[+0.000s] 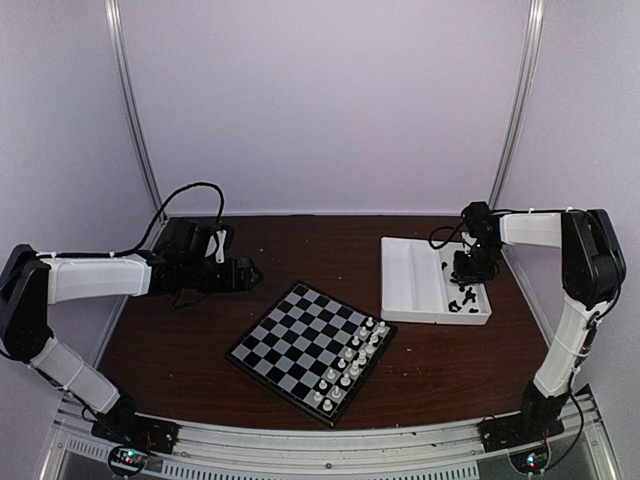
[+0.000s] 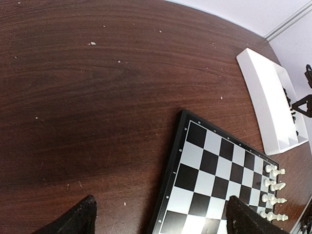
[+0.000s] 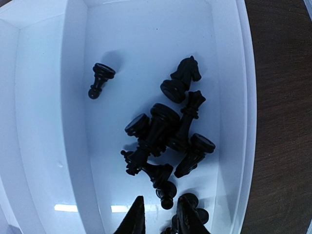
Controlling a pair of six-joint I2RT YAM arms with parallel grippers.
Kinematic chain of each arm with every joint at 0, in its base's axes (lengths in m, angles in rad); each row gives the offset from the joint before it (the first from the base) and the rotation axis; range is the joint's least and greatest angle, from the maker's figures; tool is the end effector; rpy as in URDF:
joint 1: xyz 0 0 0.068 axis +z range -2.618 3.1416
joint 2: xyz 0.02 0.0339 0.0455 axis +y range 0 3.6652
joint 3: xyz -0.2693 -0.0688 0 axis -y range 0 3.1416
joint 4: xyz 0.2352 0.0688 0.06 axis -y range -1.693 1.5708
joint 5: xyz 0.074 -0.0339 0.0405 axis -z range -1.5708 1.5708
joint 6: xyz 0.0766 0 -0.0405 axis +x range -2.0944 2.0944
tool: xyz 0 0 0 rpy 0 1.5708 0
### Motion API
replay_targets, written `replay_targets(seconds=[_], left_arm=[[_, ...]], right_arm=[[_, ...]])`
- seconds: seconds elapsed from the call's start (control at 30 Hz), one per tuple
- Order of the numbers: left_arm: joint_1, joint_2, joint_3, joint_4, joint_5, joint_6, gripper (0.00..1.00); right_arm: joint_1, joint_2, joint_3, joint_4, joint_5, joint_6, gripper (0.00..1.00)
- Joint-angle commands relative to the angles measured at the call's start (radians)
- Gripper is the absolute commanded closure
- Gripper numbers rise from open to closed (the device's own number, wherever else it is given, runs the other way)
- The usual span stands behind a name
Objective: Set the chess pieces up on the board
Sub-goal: Pick up the chess piece from the storage box.
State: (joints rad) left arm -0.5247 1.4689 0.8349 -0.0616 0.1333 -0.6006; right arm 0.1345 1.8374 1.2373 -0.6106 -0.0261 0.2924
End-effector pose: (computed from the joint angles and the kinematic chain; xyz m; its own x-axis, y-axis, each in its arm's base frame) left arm 0.2829 -0.1755 0.1943 -0.7881 -0.1910 -0.5852 0.1690 0.8469 -0.5041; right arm 0.3684 0.0519 0.1491 -0.9293 0.1650 -0.3304 0.1302 0.9836 0.1250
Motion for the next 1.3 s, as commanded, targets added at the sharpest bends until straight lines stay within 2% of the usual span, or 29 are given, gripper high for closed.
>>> replay_targets(seconds=[0.0, 0.4, 0.53, 0.67, 0.97, 1.13, 1.27], left_arm=[[-0.003, -0.013, 0.001, 0.030, -0.015, 0.009, 0.08], [-0.004, -0.016, 0.004, 0.013, -0.019, 0.013, 0.08], [-0.004, -0.019, 0.006, 0.011, -0.020, 0.018, 0.08], [-0.004, -0.018, 0.011, 0.008, -0.019, 0.022, 0.08], [-0.004, -0.011, 0.018, 0.009, -0.014, 0.028, 0.07], [-0.004, -0.009, 0.019, 0.014, -0.012, 0.031, 0.07], [-0.004, -0.007, 0.017, 0.021, -0.007, 0.029, 0.07]], right_arm=[[-0.012, 0.016, 0.003, 0.002, 0.016, -0.006, 0.76], [-0.013, 0.047, 0.010, 0.008, 0.011, -0.007, 0.77], [-0.013, 0.044, 0.011, 0.010, 0.007, -0.007, 0.84], [-0.013, 0.014, 0.014, -0.002, 0.002, -0.014, 0.91], [-0.006, -0.110, 0.019, -0.078, -0.009, -0.037, 0.91], [0.069, -0.203, 0.027, -0.107, -0.044, -0.101, 0.92], [0.185, -0.264, 0.054, -0.116, -0.088, -0.139, 0.92]])
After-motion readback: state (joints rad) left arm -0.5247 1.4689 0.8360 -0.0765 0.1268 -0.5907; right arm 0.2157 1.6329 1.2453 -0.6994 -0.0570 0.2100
